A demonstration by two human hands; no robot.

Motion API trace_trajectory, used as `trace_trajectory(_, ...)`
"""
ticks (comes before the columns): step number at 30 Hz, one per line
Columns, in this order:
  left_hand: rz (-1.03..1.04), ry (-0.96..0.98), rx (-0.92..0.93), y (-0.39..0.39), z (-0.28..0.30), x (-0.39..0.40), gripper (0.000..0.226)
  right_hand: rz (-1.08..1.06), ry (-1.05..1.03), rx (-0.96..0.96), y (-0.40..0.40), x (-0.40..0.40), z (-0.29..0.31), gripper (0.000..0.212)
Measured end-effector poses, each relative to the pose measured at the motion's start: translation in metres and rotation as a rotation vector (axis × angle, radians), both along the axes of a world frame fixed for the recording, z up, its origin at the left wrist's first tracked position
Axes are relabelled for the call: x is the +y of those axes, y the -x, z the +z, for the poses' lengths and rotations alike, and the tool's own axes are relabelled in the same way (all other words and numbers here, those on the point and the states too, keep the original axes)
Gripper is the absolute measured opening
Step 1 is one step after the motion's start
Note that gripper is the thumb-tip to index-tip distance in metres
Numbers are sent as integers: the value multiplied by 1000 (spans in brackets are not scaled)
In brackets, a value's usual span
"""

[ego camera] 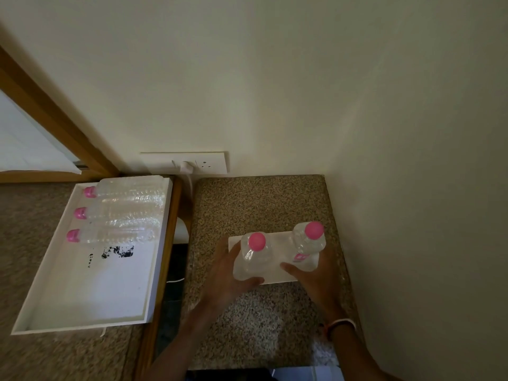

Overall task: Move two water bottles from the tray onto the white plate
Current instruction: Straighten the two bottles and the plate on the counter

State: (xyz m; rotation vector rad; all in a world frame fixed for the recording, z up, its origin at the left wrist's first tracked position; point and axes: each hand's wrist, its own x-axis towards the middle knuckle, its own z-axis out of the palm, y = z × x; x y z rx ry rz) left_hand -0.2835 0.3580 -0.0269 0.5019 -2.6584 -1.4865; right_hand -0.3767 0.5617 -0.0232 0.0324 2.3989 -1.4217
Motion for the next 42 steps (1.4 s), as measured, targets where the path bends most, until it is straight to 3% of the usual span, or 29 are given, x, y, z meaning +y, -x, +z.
trace_trajectory(5, 150, 12, -56, 5, -4, 12, 97, -132, -36, 116, 1, -12, 0, 93)
trace_trajectory(9, 172, -27, -22, 4, 5, 14, 92, -136, -75, 148, 1, -12, -3, 91)
trace_trajectory(12, 190, -58, 17, 4, 11, 13, 101, -143, -76, 153, 2, -9, -6, 88)
trace_trajectory(17, 159, -91, -70, 5, 13, 5, 89, -182, -70, 141, 1, -4, -7, 84)
trace_trajectory(23, 109, -45, -104, 7, 11, 2, 93, -77, 12, 86, 3, 5, -4, 79)
trace_trajectory(27, 13, -156, -151, 0, 7, -12, 95, 119, 86, 6, 8, 28, 0, 74)
trace_trajectory(29, 3, -271, -173, -4, 8, -20, 90, 140, 156, 0, 9, 40, -1, 73)
trace_trajectory(31, 71, -359, -187, -8, 5, -25, 81, 89, 170, 25, 10, 46, -3, 58)
trace_trajectory(36, 251, -484, -362, -10, -4, -19, 52, -60, -10, 85, 14, 41, -10, 19)
trace_trajectory(42, 345, -530, -321, -11, -16, -16, 38, -117, -78, 54, 18, 40, -16, 16)
